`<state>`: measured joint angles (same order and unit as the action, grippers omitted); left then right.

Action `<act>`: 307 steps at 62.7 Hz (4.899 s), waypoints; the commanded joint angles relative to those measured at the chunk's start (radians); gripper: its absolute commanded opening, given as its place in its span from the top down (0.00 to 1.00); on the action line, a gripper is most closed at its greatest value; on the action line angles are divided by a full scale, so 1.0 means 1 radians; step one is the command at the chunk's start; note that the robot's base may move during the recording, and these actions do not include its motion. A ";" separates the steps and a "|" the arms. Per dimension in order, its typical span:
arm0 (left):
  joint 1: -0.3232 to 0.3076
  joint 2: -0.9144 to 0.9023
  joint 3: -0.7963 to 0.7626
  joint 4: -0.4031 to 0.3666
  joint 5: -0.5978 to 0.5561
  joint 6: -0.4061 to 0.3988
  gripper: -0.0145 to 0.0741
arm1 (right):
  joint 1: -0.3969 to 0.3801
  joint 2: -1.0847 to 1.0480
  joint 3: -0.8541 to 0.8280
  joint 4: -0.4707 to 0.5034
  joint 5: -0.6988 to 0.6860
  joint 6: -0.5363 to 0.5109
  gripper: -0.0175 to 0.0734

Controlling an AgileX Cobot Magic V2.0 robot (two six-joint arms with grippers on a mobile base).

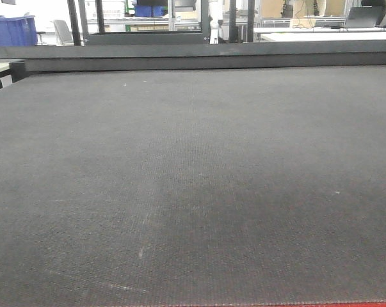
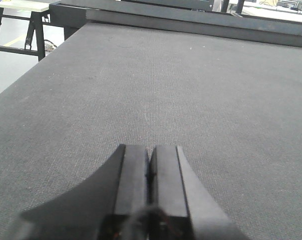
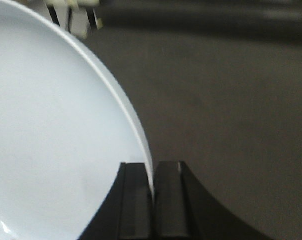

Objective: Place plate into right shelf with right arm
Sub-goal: 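Drive away from the table holding the plate in the right gripper, then drive up to the steel shelf with blue bins, plate held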

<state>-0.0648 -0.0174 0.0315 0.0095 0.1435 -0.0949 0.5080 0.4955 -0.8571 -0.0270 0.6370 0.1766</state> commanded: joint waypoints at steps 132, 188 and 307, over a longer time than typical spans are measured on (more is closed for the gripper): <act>-0.007 -0.004 0.010 -0.002 -0.084 -0.006 0.89 | -0.003 -0.338 0.385 -0.068 -0.593 0.002 0.75; -0.007 -0.004 0.010 -0.002 -0.084 -0.006 0.89 | -0.003 -0.338 0.385 -0.068 -0.593 0.002 0.75; -0.007 -0.004 0.010 -0.002 -0.084 -0.006 0.89 | -0.003 -0.338 0.385 -0.068 -0.592 0.002 0.75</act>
<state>-0.0648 -0.0174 0.0315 0.0095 0.1435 -0.0949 0.5080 0.1437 -0.4442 -0.0854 0.1431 0.1766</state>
